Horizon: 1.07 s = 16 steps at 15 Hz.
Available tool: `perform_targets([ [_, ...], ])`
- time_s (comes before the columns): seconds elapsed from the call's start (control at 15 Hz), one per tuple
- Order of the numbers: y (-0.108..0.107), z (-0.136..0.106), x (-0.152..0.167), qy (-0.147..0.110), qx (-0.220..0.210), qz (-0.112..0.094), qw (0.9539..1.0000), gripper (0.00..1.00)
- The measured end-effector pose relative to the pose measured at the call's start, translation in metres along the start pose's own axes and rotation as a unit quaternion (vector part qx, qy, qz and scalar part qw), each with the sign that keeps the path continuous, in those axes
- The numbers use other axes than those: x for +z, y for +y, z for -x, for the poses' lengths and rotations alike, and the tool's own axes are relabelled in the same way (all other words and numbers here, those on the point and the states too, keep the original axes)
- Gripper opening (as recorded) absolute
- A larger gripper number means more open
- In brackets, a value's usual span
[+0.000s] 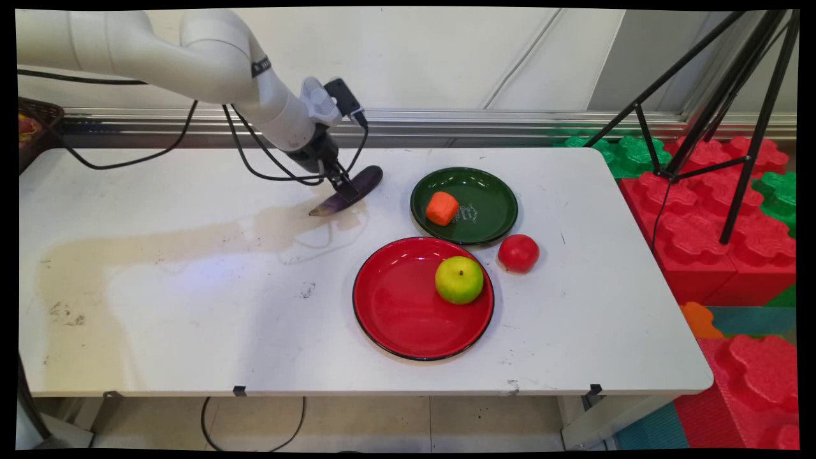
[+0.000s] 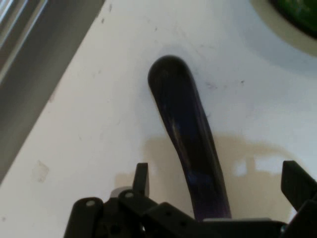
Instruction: Pick up the mandarin from the green plate
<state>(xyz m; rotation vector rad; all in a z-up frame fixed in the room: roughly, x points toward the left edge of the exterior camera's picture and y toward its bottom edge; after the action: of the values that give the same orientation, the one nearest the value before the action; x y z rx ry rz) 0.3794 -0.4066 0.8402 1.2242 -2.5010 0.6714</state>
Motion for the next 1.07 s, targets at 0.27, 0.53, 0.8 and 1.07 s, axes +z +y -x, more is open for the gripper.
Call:
perform_targets([
  [0.27,0.010,-0.007,-0.034,0.013,0.006,-0.004,0.9999,1.00],
  [0.53,0.027,-0.019,-0.057,0.020,0.020,0.006,0.9996,1.00],
  [0.8,0.045,-0.037,-0.071,0.023,0.037,0.016,0.9989,1.00],
  [1.07,0.067,-0.064,-0.068,0.024,0.042,0.022,0.9986,1.00],
])
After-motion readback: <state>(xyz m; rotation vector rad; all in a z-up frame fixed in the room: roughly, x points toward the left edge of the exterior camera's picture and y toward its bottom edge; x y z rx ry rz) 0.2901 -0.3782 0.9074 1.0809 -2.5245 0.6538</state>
